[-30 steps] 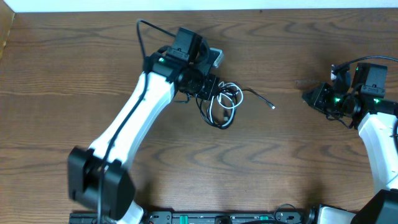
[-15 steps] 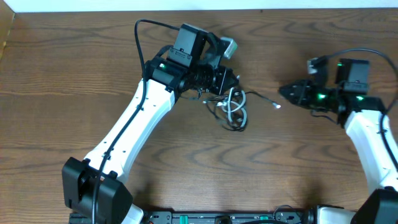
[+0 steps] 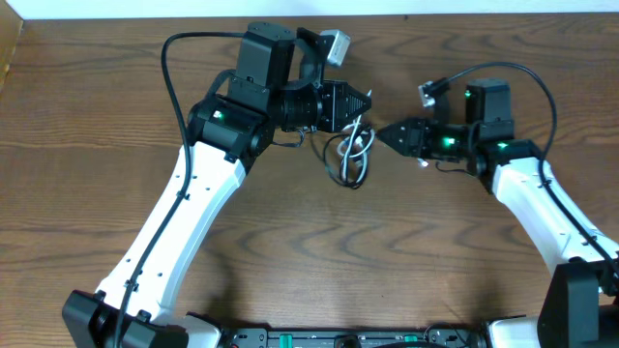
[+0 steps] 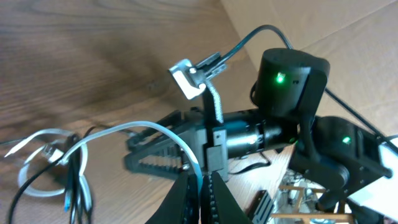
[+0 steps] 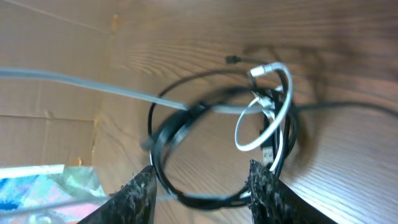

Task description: Untangle cables

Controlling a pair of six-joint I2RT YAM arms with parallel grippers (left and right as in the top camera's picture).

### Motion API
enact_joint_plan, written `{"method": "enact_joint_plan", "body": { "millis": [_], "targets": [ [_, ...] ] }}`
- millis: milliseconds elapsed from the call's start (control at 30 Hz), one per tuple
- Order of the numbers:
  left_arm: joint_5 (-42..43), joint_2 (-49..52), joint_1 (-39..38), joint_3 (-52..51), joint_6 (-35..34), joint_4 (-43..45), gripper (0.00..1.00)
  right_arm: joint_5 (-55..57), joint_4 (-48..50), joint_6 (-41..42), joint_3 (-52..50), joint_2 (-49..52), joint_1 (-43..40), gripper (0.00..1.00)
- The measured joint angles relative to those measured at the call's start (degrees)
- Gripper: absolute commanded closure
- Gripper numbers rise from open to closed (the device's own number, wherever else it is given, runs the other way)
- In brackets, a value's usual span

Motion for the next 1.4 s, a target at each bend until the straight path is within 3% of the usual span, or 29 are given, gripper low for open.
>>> {"method": "enact_joint_plan", "body": {
  "millis": [167, 433, 867, 1400],
  "targets": [
    [0.0, 0.0, 0.0, 0.0, -2.2, 1.6, 0.93, -0.2, 4.9, 3.9, 0.0, 1.6, 4.1, 0.56],
    [0.0, 0.0, 0.3, 0.0, -6.1, 7.3, 0.93, 0.2, 4.7, 7.4, 0.0, 5.8, 8.4, 0.60],
    [0.0, -5.0, 5.4, 0.0, -9.3, 10.3, 0.93, 3.1, 1.3, 8.5, 0.0, 12.5, 8.4, 0.82],
    [0.2, -16.3, 23.2, 0.0, -14.4, 12.9, 0.93, 21.7, -11.0, 8.6, 0.0, 14.0, 5.1, 0.84]
  ]
}}
